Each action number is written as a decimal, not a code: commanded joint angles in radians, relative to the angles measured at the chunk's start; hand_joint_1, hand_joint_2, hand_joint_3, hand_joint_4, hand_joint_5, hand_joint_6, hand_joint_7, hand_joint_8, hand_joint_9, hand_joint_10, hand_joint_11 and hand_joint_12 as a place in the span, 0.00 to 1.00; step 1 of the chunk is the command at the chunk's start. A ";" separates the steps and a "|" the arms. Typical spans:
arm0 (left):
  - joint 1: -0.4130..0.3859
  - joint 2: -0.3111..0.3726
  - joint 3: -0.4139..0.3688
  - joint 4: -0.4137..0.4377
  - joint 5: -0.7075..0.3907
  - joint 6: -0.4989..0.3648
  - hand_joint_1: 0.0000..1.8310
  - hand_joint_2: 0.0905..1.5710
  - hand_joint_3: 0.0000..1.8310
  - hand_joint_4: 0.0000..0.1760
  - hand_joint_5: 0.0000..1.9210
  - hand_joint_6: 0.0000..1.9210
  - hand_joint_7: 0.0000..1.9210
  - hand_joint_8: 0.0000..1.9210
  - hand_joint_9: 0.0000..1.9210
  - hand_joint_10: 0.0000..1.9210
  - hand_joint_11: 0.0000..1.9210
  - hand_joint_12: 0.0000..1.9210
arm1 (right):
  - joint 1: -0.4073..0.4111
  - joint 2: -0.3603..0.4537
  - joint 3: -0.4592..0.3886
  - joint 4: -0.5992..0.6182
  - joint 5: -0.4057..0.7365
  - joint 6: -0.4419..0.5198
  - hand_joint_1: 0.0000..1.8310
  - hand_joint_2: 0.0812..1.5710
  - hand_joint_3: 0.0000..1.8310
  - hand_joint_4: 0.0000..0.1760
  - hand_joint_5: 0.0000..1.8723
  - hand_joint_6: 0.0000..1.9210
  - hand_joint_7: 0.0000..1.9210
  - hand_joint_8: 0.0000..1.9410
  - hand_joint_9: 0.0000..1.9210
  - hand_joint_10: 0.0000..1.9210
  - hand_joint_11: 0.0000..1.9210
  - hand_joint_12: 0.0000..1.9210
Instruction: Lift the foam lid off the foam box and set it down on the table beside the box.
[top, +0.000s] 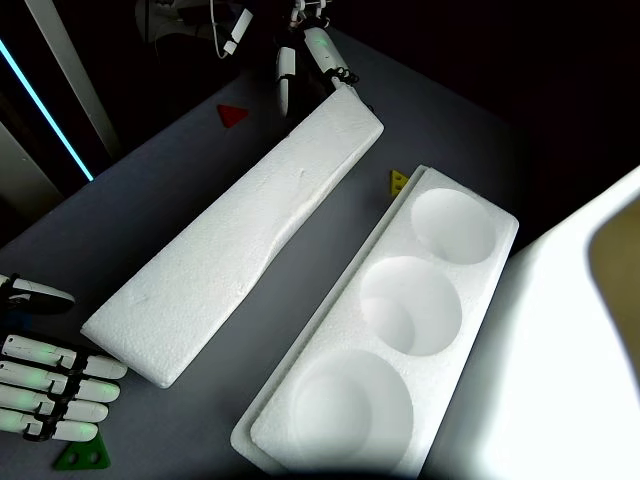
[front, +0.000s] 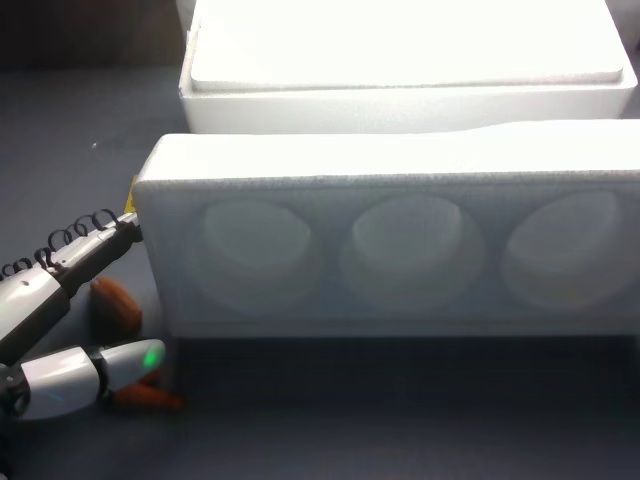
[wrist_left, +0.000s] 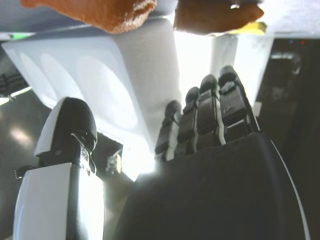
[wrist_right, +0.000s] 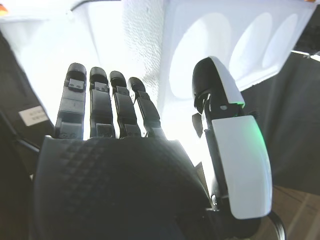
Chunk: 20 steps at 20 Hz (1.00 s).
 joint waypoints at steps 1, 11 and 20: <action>-0.006 0.004 0.003 0.000 -0.121 -0.001 0.34 0.74 0.00 0.52 0.00 0.00 0.00 0.00 0.00 0.00 0.00 0.00 | 0.001 0.006 0.009 0.009 0.114 0.006 0.32 0.82 0.00 0.00 0.00 0.00 0.00 0.00 0.00 0.00 0.00 0.00; -0.005 0.063 -0.023 -0.023 -0.205 0.042 0.30 0.70 0.00 0.84 0.00 0.00 0.00 0.00 0.00 0.00 0.00 0.00 | -0.019 0.070 -0.020 0.035 0.224 -0.015 0.23 0.81 0.00 0.00 0.00 0.00 0.00 0.00 0.00 0.00 0.00 0.00; 0.004 0.114 -0.053 -0.031 -0.284 0.074 0.11 0.77 0.01 0.71 0.00 0.00 0.00 0.00 0.00 0.00 0.00 0.00 | -0.034 0.115 -0.049 0.034 0.300 -0.031 0.11 0.88 0.01 0.20 0.00 0.00 0.00 0.00 0.00 0.00 0.00 0.00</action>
